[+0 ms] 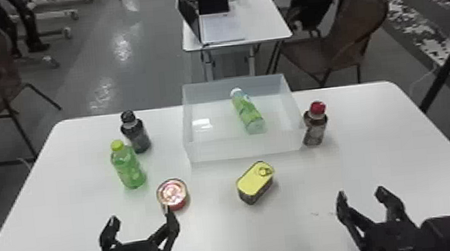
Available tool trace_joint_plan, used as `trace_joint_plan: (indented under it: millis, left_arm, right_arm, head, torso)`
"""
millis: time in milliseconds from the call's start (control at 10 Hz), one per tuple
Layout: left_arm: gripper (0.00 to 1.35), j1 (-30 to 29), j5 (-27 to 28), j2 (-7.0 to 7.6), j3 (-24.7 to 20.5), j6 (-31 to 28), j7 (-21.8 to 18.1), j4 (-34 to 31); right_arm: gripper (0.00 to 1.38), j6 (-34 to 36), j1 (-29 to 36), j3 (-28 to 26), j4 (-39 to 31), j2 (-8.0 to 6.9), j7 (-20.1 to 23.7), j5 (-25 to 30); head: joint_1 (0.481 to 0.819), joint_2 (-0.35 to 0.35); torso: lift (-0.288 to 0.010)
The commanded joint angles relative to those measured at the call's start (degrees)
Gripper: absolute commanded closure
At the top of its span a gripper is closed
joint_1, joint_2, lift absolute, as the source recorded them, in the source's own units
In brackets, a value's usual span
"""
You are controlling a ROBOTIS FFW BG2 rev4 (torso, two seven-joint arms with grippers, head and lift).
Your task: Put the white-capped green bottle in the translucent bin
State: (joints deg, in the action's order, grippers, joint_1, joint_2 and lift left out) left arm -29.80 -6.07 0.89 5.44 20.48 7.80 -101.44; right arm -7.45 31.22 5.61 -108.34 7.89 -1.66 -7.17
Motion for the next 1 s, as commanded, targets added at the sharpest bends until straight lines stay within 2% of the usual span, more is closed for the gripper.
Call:
trace_joint_plan:
  millis: [0, 200, 700, 900]
  left_arm:
    - [0.15, 0.0, -0.3, 0.34, 0.1, -0.8, 0.0, -0.3]
    - [0.15, 0.1, -0.4, 1.04, 0.4, -1.8, 0.0, -0.6]
    - [0.14, 0.4, 0.8, 0.86, 0.3, -2.1, 0.2, -1.0]
    - [0.14, 0.4, 1.1, 0.86, 0.3, -3.3, 0.2, -1.7]
  right_arm:
    - [0.49, 2.7, 1.3, 0.0, -1.9, -1.47, -1.6, 0.5]
    - [0.49, 3.8, 2.1, 0.1, -3.6, -2.17, -4.1, 2.3]
    - [0.56, 2.6, 1.8, 0.4, -4.2, -2.26, -5.2, 4.0]
    - [0.49, 1.7, 1.8, 0.4, -4.2, -2.26, -5.3, 5.0]
  head:
    - [0.695, 0.024]
    - [0.695, 0.016]
    - [0.695, 0.009]
    - [0.695, 0.011]
  torso:
    - [-0.079]
    - [-0.079]
    - [-0.079]
    - [-0.079]
